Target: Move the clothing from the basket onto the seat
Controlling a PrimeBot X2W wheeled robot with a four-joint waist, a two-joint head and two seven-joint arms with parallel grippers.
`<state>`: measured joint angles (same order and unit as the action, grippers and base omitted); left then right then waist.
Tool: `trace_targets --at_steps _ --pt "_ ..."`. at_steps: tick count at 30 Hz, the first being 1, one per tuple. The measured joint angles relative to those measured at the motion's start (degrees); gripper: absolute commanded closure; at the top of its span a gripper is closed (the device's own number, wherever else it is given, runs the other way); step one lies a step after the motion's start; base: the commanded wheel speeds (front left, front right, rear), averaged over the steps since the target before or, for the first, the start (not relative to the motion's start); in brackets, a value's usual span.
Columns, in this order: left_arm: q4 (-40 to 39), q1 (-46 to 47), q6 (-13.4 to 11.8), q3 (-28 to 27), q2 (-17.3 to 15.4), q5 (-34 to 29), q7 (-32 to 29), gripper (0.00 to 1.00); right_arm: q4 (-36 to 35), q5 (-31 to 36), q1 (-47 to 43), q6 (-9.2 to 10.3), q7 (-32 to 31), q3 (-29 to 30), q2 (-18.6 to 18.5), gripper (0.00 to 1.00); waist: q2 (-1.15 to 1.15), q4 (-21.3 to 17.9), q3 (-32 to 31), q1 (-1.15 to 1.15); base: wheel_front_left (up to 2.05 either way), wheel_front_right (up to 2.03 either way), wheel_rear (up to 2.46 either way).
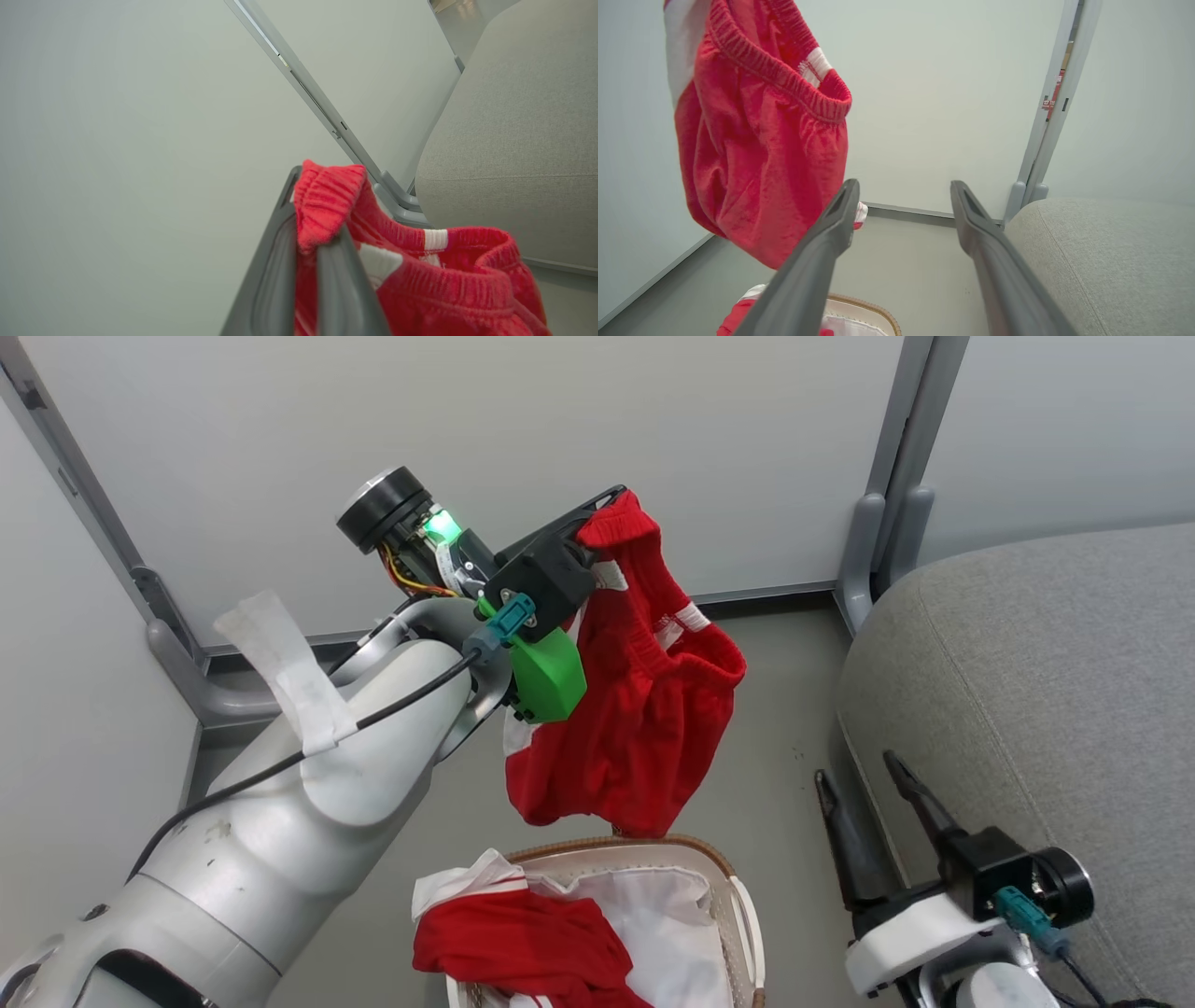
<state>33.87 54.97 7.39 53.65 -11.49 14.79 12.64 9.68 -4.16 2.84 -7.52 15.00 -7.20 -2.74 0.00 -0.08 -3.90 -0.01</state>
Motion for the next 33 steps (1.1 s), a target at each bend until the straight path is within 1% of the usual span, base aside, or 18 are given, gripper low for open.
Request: trace_targets --at_steps 3,7,10,13,18,26,33 --pt "0.10 0.17 0.00 0.20 -0.11 0.14 0.20 1.00 1.34 1.29 1.52 0.01 0.00 -3.07 -0.02 0.00 0.00 0.02 -0.02 0.00 0.00 0.00 0.00" --pt "-0.52 0.40 0.00 0.76 0.07 0.30 0.20 1.00 4.91 3.34 4.97 0.00 0.01 -6.30 -0.05 0.00 0.00 0.42 -0.14 0.00 0.00 0.00 0.00" --pt "-1.54 0.76 0.00 1.32 0.30 0.29 0.21 1.00 7.81 3.44 7.71 0.00 0.01 -7.69 -1.31 0.00 0.00 0.89 -0.22 0.00 0.00 0.00 0.00" --pt "-2.38 0.96 0.00 1.83 0.47 0.26 0.26 1.00 10.42 2.18 10.48 0.00 0.01 -8.50 -2.88 0.00 0.00 1.37 -0.24 0.00 0.00 0.00 0.00" --pt "-3.83 1.17 0.00 2.30 0.78 0.12 0.36 1.00 15.60 -1.52 15.06 0.00 0.09 -14.37 -5.64 0.00 0.00 2.00 -0.08 0.00 0.00 0.00 0.00" --pt "-5.65 1.59 -0.05 3.43 1.20 0.04 0.46 1.00 22.78 -8.86 22.27 0.00 0.09 -23.21 -7.99 0.00 0.00 2.78 0.20 0.00 0.00 0.00 0.00" --pt "-7.51 1.68 -0.08 4.33 1.51 0.04 0.26 1.00 24.23 -17.38 27.96 0.00 0.08 -35.12 -10.98 0.00 0.00 4.13 0.38 0.00 0.00 0.00 0.00"
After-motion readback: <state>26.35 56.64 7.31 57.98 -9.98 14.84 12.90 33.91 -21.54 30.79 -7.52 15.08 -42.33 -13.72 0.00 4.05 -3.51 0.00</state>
